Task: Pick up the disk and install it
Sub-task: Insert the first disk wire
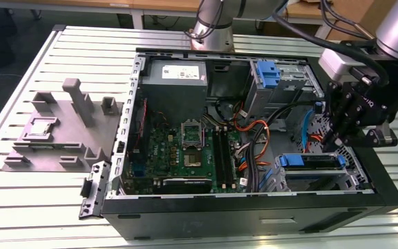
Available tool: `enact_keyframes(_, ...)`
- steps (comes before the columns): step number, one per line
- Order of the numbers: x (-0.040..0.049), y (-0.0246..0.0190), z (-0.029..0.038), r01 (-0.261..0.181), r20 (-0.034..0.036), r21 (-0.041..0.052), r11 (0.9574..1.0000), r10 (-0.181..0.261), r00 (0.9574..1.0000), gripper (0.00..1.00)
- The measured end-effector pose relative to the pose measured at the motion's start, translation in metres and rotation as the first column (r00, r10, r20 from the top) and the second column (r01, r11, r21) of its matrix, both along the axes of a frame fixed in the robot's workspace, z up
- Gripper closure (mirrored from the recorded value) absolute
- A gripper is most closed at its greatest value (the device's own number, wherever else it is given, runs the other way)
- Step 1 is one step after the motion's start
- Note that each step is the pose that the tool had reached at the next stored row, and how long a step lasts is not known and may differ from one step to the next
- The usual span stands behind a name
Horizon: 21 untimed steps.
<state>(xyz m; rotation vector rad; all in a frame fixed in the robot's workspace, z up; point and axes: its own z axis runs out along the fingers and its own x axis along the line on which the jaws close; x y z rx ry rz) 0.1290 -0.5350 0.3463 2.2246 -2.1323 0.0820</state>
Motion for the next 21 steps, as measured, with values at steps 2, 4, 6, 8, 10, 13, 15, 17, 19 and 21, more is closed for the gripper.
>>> enact_keyframes(2, 0.0, -0.0008, -0.0004, 0.007, 0.0, 0.0066, 1.0, -0.007, 1.0, 0.84)
enact_keyframes(4, -0.0001, -0.0009, -0.001, 0.015, -0.0001, 0.0183, 0.9997, -0.015, 0.9999, 0.84)
enact_keyframes(6, -0.0005, -0.0009, -0.0018, 0.025, -0.0003, 0.0257, 0.9994, -0.025, 0.9997, 0.84)
enact_keyframes(8, -0.0006, -0.0009, -0.0023, 0.034, -0.0002, 0.026, 0.9991, -0.034, 0.9994, 0.84)
enact_keyframes(10, -0.0006, -0.0011, -0.0027, 0.035, -0.0003, 0.0268, 0.999, -0.035, 0.9994, 0.84)
enact_keyframes(13, -0.0006, -0.0031, -0.0035, 0.035, -0.0005, 0.034, 0.9988, -0.035, 0.9994, 0.84)
enact_keyframes(15, -0.001, -0.0053, -0.004, 0.035, -0.0007, 0.0421, 0.9985, -0.035, 0.9994, 0.84)
enact_keyframes(17, -0.0016, -0.0083, -0.0046, 0.035, -0.0003, 0.0495, 0.9982, -0.035, 0.9994, 0.84)
enact_keyframes(19, -0.0017, -0.0117, -0.0051, 0.035, -0.0001, 0.055, 0.9979, -0.035, 0.9994, 0.84)
enact_keyframes(21, -0.002, -0.0137, -0.0053, 0.035, -0.0001, 0.0571, 0.9978, -0.035, 0.9994, 0.84)
